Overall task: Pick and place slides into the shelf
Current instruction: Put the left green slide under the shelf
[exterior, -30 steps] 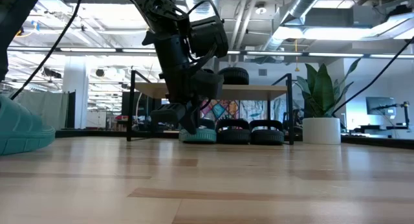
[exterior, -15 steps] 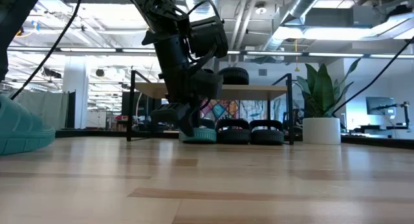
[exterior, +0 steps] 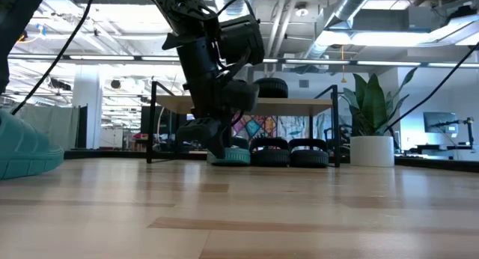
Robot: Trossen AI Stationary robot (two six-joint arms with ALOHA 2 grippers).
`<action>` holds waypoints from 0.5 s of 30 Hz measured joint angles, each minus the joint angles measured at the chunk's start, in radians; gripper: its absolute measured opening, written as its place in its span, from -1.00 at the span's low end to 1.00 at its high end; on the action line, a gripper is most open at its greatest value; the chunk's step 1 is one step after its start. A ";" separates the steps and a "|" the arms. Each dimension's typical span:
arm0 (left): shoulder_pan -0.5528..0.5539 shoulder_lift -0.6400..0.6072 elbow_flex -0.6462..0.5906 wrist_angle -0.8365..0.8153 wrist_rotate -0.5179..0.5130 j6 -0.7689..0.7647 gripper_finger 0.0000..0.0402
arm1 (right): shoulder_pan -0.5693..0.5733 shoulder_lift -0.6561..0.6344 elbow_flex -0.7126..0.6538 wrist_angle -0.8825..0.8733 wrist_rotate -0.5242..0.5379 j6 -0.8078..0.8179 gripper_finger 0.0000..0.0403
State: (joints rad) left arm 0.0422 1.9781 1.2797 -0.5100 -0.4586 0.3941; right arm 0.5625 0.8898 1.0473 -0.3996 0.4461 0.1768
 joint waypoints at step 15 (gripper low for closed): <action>-0.052 -0.008 0.128 -0.125 -0.057 -0.130 -0.13 | 0.000 0.000 0.000 0.000 0.000 -0.002 -0.52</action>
State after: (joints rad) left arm -0.0098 1.9705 1.4081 -0.6353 -0.5152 0.2640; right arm 0.5625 0.8898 1.0473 -0.3996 0.4461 0.1753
